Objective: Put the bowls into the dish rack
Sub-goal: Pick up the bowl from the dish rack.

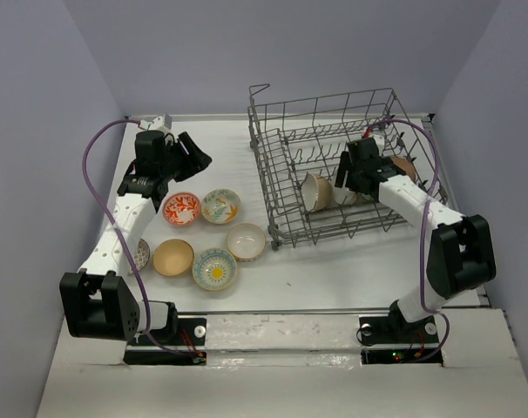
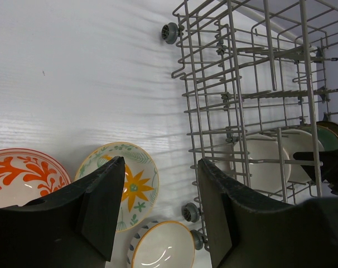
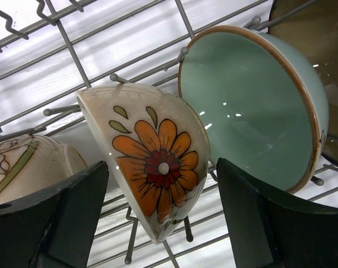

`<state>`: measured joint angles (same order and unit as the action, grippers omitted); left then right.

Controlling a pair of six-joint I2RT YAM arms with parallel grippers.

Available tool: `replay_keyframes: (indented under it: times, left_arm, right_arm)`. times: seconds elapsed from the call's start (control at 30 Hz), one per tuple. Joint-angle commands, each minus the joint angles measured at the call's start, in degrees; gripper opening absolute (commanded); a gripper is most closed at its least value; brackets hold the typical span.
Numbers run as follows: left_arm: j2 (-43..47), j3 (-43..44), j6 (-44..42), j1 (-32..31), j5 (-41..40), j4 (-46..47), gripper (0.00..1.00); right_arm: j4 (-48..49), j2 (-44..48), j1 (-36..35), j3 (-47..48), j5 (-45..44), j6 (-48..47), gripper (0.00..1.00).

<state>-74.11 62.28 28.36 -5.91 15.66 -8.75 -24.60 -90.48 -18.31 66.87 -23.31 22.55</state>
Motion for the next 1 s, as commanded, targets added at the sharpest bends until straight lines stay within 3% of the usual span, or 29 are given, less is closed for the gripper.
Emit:
replay_keyframes:
  times: [0.0, 0.47, 0.77, 0.97]
  left_arm:
    - [0.7, -0.6, -1.0, -0.2, 0.4, 2.4, 0.64]
    - [0.8, -0.8, -0.9, -0.2, 0.5, 2.4, 0.64]
    - [0.7, -0.7, -0.8, -0.2, 0.5, 2.5, 0.64]
    - [0.5, -0.6, -0.8, -0.2, 0.7, 2.6, 0.64]
  right_arm:
    - [5.3, 1.4, 1.3, -1.7, 2.0, -0.3, 0.84]
    - [9.8, 2.5, 1.9, -4.7, 5.9, -0.7, 0.83]
    - [12.0, 4.9, 1.9, -6.0, 9.9, -1.7, 0.63]
    - [11.9, 7.1, 1.9, -6.1, 10.4, -1.7, 0.57]
